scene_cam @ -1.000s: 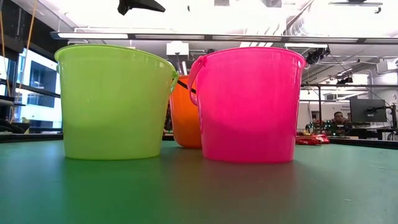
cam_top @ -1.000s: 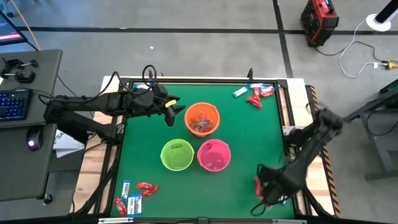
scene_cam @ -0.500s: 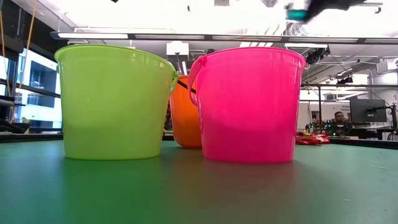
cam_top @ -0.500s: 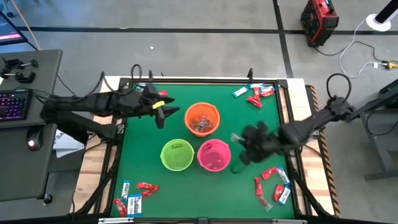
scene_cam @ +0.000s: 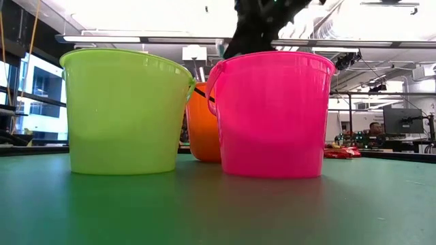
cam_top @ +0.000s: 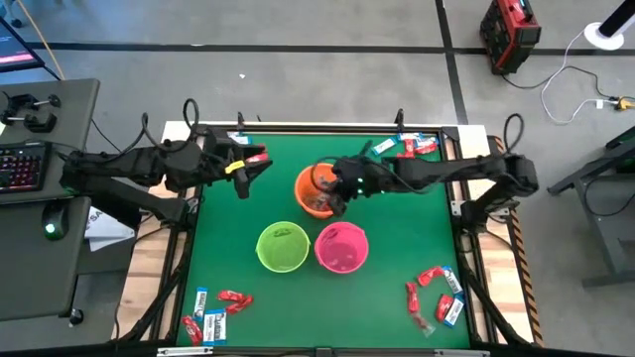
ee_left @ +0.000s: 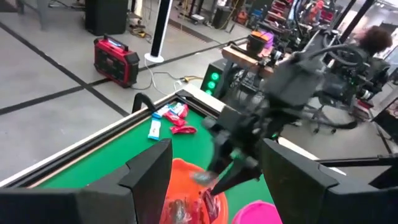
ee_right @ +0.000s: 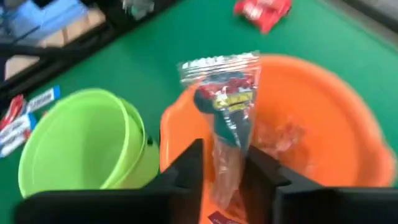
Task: Sort candy by brand, put in halloween buckets
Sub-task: Put the blue gummy into the orange bucket, then put the red gummy into the orange bucket
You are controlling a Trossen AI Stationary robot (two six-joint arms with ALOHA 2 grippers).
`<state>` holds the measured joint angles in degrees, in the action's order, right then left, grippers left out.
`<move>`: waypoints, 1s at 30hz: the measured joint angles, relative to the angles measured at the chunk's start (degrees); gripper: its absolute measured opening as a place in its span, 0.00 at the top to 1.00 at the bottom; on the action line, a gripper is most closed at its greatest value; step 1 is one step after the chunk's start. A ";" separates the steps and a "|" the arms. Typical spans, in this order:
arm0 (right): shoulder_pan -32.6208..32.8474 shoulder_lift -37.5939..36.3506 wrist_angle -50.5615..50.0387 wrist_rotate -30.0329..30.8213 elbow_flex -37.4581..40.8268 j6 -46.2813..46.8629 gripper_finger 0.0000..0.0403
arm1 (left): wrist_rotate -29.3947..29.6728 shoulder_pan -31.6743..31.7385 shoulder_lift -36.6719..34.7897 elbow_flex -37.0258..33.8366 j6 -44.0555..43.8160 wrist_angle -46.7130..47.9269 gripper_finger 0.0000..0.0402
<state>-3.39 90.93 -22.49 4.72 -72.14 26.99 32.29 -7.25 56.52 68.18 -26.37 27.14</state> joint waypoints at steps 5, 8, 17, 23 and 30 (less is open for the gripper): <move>-1.54 1.55 -0.40 -2.26 0.02 -0.49 0.51 | 0.56 0.00 0.22 0.00 0.00 0.05 0.43; -1.63 1.04 -1.37 -2.46 0.02 -3.36 0.40 | 2.44 0.02 0.19 0.00 0.87 0.04 0.43; -1.52 -0.55 -4.32 -12.41 0.02 -3.03 0.33 | 3.37 0.09 0.21 0.00 2.58 0.10 0.43; 6.86 -5.18 -20.76 -18.77 0.00 3.70 0.33 | 3.39 0.09 0.21 0.00 2.45 1.52 0.43; 29.20 -5.33 -36.12 -21.10 2.52 29.76 0.33 | 3.41 0.09 0.21 0.02 1.53 2.11 0.43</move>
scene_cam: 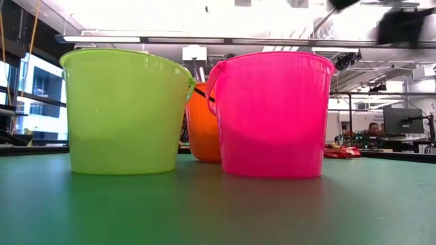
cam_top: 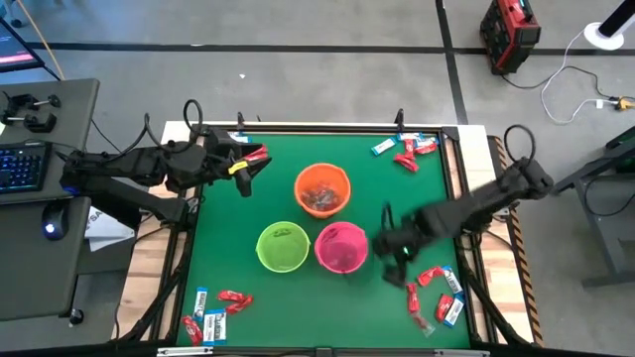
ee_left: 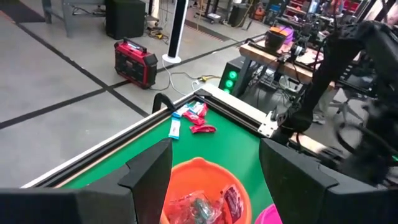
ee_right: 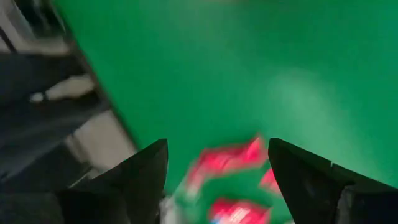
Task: Sort candy by brand, put in halloween buckets
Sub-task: Put the red gummy into the orange bucket
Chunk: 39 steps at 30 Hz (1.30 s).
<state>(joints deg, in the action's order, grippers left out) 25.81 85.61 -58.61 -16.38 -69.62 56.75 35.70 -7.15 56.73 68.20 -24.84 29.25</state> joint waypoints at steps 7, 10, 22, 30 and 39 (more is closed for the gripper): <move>17.72 1.48 21.58 -5.07 12.83 36.67 0.33 | 0.17 0.00 0.00 0.00 0.96 0.07 0.43; 21.54 3.06 26.60 -5.12 17.58 47.05 0.33 | 0.17 0.08 0.00 0.00 0.98 0.05 0.43; 23.44 9.87 37.16 -5.29 22.16 51.04 0.36 | 0.14 0.43 0.00 0.00 -0.27 0.05 0.43; 23.62 9.88 37.07 -6.84 21.59 47.80 0.78 | 0.14 0.43 0.00 0.00 -0.74 0.00 0.43; 22.39 -1.20 30.14 -7.30 12.38 36.89 0.92 | 0.11 0.43 0.00 0.04 -3.46 -0.39 0.43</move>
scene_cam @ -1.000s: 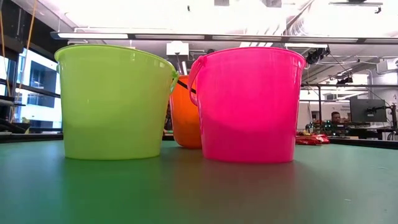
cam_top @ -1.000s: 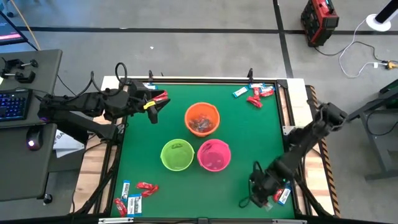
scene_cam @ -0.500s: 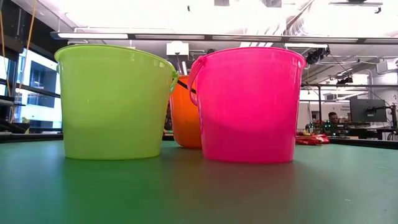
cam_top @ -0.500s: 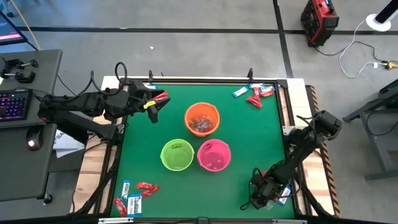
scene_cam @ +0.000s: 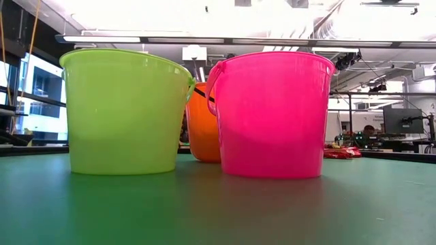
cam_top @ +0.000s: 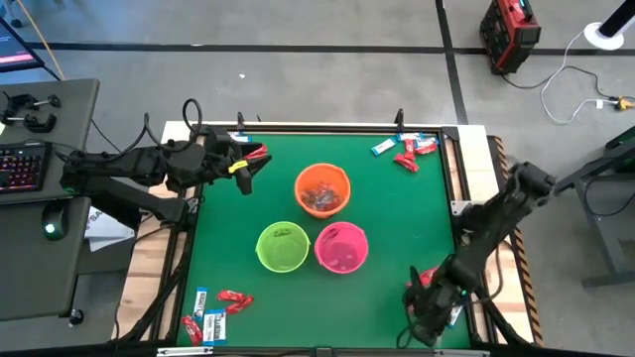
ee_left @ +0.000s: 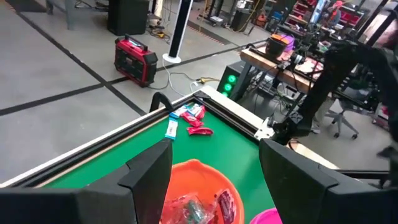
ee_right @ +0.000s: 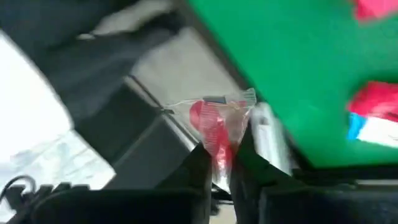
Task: Sort candy by brand, put in halloween buckets
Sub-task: Put the red gummy into the orange bucket, then put the red chocolate bar into the pink bucket
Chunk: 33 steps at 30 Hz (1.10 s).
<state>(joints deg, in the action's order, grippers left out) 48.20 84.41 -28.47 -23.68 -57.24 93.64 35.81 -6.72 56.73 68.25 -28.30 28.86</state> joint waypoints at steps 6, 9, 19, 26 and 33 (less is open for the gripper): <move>-10.77 -6.04 -2.93 15.78 -3.62 -20.64 0.98 | 0.74 0.00 -0.02 0.00 1.83 0.04 0.43; -19.29 -5.87 -2.23 23.63 -4.41 -36.17 0.95 | 0.74 0.00 0.00 0.00 1.84 0.09 0.43; -46.58 -1.15 13.13 27.18 -7.11 -62.12 0.93 | 0.60 -0.02 0.00 0.00 1.36 0.42 0.43; -54.51 3.17 17.13 21.72 -7.35 -62.28 0.83 | 0.50 -0.04 0.00 0.00 1.34 1.29 0.43; -54.77 5.47 16.93 24.12 -7.35 -68.03 0.46 | 0.48 -0.04 0.00 0.00 1.32 1.84 0.43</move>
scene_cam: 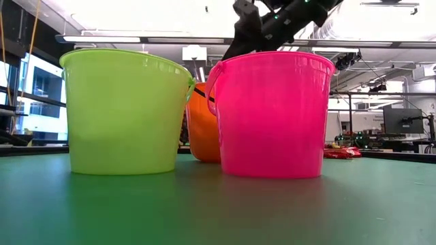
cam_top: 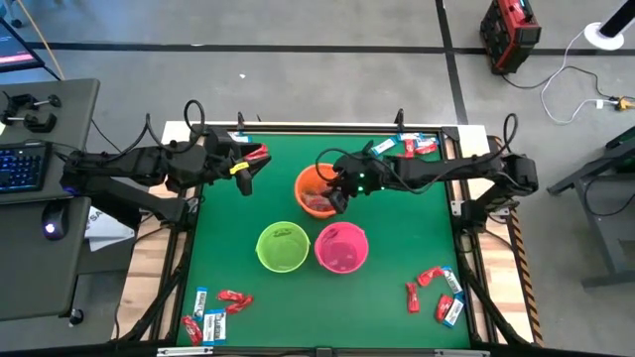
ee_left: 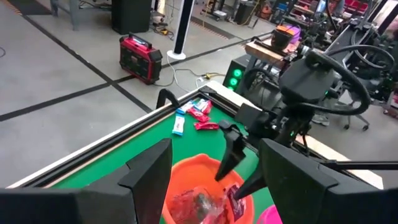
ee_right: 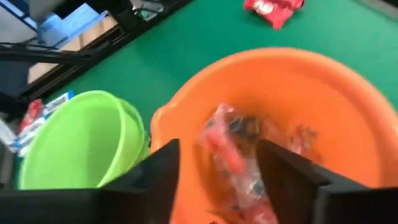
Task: Sort candy by brand, put in halloween buckets
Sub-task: Put the red chocolate bar into the pink bucket
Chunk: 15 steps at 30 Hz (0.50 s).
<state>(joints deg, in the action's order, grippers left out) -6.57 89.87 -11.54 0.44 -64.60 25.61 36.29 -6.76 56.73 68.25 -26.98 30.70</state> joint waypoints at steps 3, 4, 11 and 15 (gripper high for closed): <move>-0.49 -1.01 -0.08 1.09 0.02 -1.24 0.33 | -1.10 -0.03 0.00 0.00 -1.01 0.28 0.43; -0.73 -1.67 -0.19 0.70 0.02 -1.23 0.30 | -3.30 -0.07 0.00 0.00 -2.89 0.77 0.43; -0.72 -7.73 -8.82 -3.73 0.02 -2.69 0.25 | -24.10 -10.41 5.71 0.00 -13.83 8.54 0.43; 0.56 -11.53 -16.83 -3.69 0.03 -3.81 0.25 | -23.96 -23.19 12.23 0.02 -24.24 13.63 0.43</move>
<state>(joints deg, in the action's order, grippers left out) -6.01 78.34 -28.37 -3.25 -64.57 21.80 12.33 -29.95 68.96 68.27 -51.23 44.33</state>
